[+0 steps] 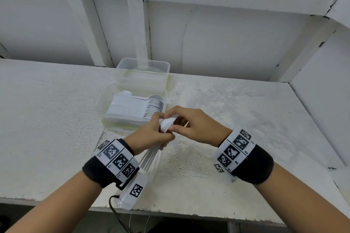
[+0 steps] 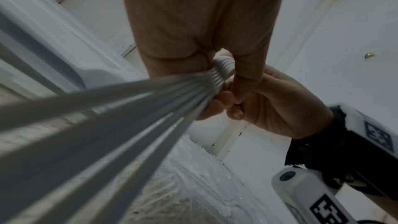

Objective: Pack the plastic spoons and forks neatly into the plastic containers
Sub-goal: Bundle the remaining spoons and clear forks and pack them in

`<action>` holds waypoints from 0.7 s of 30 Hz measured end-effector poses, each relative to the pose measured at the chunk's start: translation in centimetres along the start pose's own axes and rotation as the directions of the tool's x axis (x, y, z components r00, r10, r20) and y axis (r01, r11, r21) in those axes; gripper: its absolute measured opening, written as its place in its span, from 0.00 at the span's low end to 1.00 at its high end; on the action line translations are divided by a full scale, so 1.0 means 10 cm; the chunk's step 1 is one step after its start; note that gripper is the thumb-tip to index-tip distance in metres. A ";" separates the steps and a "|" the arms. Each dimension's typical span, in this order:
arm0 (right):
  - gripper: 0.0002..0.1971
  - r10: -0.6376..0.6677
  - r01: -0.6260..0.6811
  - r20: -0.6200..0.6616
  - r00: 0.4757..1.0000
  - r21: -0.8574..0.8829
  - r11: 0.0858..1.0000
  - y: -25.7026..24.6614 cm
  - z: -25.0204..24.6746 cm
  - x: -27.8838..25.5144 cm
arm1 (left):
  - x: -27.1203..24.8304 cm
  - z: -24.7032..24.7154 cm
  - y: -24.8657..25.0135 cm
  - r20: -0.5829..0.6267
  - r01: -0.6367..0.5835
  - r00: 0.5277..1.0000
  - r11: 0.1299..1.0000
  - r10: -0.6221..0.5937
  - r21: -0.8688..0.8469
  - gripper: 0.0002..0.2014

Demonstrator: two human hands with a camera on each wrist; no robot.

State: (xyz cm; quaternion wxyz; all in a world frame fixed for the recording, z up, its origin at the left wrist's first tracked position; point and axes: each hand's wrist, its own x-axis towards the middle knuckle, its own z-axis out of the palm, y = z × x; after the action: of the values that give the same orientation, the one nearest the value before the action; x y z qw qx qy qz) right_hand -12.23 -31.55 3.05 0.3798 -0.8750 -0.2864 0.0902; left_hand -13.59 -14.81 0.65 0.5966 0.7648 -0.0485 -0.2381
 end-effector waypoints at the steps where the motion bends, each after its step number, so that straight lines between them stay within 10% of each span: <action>1: 0.14 0.019 -0.019 0.002 1.000 0.020 1.000 0.00 0.01 0.00 | -0.01 -0.01 -0.01 0.017 -0.001 1.000 1.000 0.000 0.008 0.23; 12: 0.08 0.177 -0.171 -0.051 0.983 0.094 0.981 0.17 0.01 0.00 | -0.12 -0.37 -0.12 0.138 -0.008 0.986 0.799 -0.093 0.602 0.07; 21: 0.18 -0.352 0.266 -0.009 0.936 -0.639 0.722 0.06 0.28 0.42 | 0.09 -0.72 0.18 0.078 -0.085 0.996 0.473 0.035 0.877 0.08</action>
State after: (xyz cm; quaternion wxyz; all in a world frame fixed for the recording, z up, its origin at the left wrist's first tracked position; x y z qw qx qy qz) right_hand -9.56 -27.75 0.95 0.0935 -0.8946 -0.4166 -0.1322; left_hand -9.36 -9.20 3.31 0.1272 0.9541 -0.2051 -0.1773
